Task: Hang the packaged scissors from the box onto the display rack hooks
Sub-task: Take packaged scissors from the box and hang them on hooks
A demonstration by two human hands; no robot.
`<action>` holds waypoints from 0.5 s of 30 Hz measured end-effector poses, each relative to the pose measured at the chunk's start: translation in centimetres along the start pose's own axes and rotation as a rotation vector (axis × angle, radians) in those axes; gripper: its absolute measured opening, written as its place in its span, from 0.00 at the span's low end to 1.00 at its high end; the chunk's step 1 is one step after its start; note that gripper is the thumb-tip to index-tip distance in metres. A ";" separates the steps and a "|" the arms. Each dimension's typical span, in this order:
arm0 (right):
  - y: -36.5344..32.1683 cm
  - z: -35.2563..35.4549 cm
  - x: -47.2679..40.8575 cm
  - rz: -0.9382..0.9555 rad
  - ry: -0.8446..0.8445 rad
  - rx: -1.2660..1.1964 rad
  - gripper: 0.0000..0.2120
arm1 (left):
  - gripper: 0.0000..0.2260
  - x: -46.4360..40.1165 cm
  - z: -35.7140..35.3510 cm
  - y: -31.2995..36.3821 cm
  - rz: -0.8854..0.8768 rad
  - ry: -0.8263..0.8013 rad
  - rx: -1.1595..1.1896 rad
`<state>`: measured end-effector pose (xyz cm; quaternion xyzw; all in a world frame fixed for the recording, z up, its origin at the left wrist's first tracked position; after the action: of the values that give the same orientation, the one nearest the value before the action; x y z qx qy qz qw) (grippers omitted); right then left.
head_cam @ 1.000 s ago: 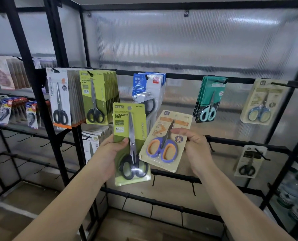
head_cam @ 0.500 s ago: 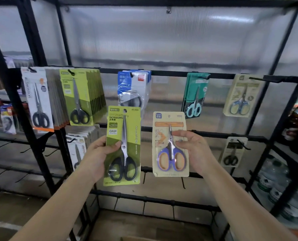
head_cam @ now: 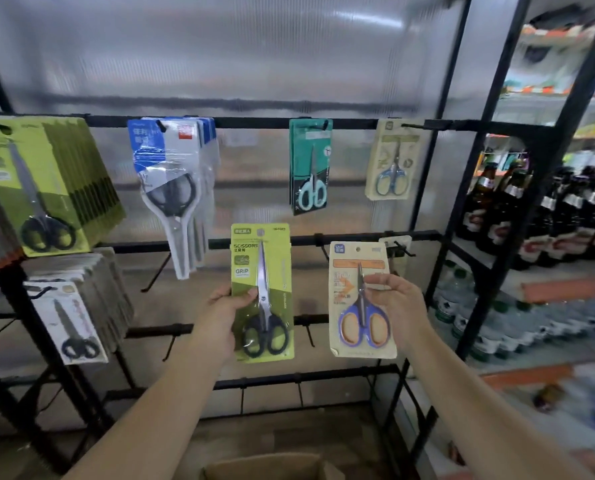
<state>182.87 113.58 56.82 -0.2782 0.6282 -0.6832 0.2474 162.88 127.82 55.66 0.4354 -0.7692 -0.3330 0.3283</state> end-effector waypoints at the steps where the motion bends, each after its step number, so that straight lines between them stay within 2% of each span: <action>1: 0.7 0.2 -0.1 -0.006 0.012 0.006 0.09 | 0.14 -0.4 0.3 -0.6 0.040 0.046 -0.003; 4: 2.6 0.5 -0.9 -0.029 0.058 0.036 0.10 | 0.21 -1.3 1.3 -1.8 0.082 0.115 -0.052; 9: 4.2 -0.7 -2.3 -0.062 0.048 0.205 0.11 | 0.17 -1.4 3.0 -3.1 0.115 0.158 -0.096; 15: 4.2 -2.6 -4.7 -0.054 0.092 0.238 0.08 | 0.11 -2.4 4.1 -3.6 0.086 0.161 -0.141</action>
<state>184.41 118.30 52.20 -0.2322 0.5456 -0.7714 0.2310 162.22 129.41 50.00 0.4032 -0.7331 -0.3357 0.4329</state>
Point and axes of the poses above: each hand's wrist, its own x-axis away from the middle knuckle, its own z-axis out of the back of the hand, y = z × x, the point moved 1 cm from there along -x, towards the middle knuckle, and after that the axes turned 13 degrees about x, right-handed, at the moved point
